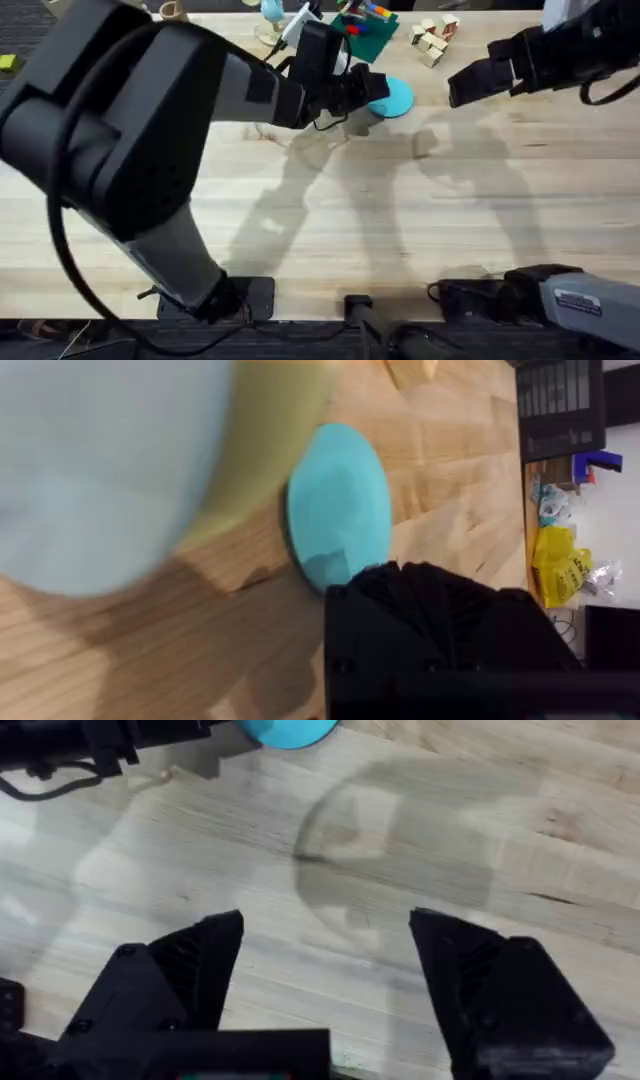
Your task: Pick up the plates from the table one by one and place each into a slot on the dish rack.
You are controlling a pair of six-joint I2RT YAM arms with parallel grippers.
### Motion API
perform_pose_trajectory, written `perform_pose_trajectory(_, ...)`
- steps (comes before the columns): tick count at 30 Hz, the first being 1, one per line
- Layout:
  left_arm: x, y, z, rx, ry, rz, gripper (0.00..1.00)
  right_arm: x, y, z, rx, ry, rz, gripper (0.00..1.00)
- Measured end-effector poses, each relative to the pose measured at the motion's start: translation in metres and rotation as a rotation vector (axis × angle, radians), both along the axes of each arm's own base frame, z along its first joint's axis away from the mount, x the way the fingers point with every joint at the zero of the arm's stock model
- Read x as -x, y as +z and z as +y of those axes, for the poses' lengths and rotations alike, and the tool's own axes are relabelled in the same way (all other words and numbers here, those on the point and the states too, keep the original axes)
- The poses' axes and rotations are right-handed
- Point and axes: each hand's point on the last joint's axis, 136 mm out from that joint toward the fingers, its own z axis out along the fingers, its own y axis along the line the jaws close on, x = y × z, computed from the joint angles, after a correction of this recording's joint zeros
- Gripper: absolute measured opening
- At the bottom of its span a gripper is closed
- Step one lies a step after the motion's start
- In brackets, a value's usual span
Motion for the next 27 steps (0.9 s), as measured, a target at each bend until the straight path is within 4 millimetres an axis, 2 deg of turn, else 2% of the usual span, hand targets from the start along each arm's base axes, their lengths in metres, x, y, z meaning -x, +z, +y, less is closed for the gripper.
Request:
perform_pose_trajectory(9, -0.004, -0.005, 0.005, -0.002, 0.015, 0.009, 0.04, 0.0, 0.0, 0.0, 0.0, 0.0, 0.0, 0.995)
perform_pose_trajectory(19, -0.006, -0.025, 0.007, -0.006, 0.024, 0.041, 0.042, 0.0, 0.0, 0.0, 0.0, 0.0, 0.001, 0.995)
perform_pose_trajectory(27, -0.007, -0.026, 0.007, -0.003, 0.027, 0.043, 0.041, 0.0, 0.0, 0.0, 0.0, 0.0, 0.0, 0.996)
